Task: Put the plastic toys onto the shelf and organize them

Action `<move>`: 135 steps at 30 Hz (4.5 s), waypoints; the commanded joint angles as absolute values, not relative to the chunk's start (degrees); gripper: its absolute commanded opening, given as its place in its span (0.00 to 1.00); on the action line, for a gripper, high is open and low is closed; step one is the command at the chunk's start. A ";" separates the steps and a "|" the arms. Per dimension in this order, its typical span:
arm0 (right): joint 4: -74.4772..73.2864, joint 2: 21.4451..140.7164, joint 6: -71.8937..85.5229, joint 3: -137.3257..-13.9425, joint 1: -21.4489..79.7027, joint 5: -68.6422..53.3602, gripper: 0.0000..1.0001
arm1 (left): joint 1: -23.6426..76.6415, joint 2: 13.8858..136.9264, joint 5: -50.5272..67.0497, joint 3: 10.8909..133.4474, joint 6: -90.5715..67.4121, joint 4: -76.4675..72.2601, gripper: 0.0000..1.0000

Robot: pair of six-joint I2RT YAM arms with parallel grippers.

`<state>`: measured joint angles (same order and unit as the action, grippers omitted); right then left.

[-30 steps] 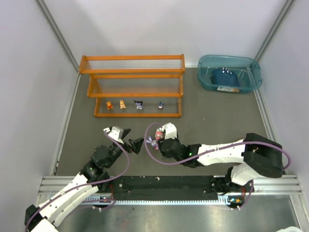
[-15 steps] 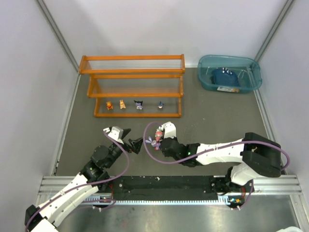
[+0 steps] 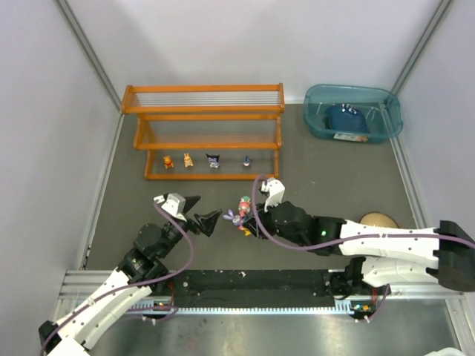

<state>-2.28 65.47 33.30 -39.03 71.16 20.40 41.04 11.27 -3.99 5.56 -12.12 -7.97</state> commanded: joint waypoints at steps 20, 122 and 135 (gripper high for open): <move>-14.68 58.01 40.61 -45.26 60.29 2.37 0.00 | 50.52 20.90 17.51 14.85 -9.41 -12.48 0.95; -18.63 23.29 43.86 -32.26 60.21 26.28 0.80 | 15.84 42.18 -2.21 28.04 -4.56 -33.56 0.00; -19.86 22.41 40.08 -31.90 60.29 29.00 0.89 | -1.04 60.37 15.73 31.11 -12.48 -49.21 0.00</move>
